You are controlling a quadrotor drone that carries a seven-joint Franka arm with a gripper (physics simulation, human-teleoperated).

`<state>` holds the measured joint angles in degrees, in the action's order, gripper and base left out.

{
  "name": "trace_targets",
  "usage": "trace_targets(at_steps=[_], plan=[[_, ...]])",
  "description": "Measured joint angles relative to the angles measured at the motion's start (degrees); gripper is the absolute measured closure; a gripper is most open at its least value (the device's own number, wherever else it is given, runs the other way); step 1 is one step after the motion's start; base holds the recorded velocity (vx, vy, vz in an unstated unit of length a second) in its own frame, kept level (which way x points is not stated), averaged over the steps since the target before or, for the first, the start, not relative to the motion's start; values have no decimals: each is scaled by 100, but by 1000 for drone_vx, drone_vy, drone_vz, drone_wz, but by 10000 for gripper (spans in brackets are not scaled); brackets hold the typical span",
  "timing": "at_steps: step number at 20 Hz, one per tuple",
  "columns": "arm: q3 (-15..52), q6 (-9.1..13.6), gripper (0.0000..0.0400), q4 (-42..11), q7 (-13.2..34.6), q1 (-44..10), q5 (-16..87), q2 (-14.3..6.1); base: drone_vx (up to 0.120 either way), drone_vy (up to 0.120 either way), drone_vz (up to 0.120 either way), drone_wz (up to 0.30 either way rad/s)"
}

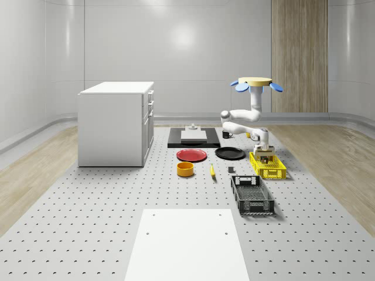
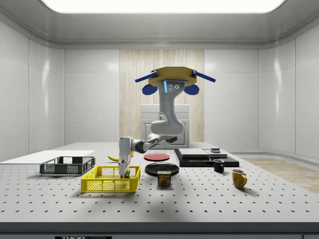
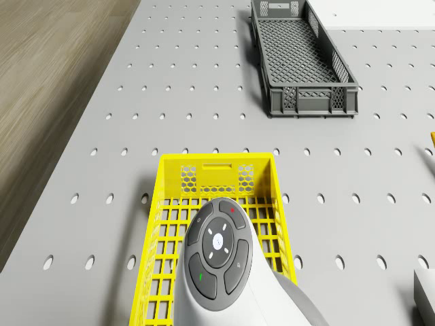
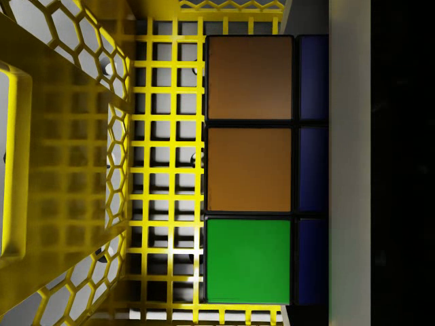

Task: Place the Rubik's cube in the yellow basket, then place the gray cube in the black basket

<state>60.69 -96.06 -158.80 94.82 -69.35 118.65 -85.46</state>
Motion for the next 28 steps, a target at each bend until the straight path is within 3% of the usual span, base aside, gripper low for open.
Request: trace_targets(at_steps=[1, 5, 9, 14, 23, 28], plan=[[-39, -10, 114, 19, -24, -5, 40, 13, 0, 0, 0, 0], [-100, 8, 41, 42, 20, -3, 123, 56, 0, 0, 0, 0], [65, 127, 15, -54, 51, 59, -13, 71, 0, 0, 0, 0], [424, 322, 4, -223, 73, 154, -336, 79, 0, 0, 8, 0], [790, 489, 0, -359, 97, 218, -676, 86, 0, 0, 120, 0], [839, 504, 0, -374, 103, 222, -724, 81, 0, -120, 32, 0]])
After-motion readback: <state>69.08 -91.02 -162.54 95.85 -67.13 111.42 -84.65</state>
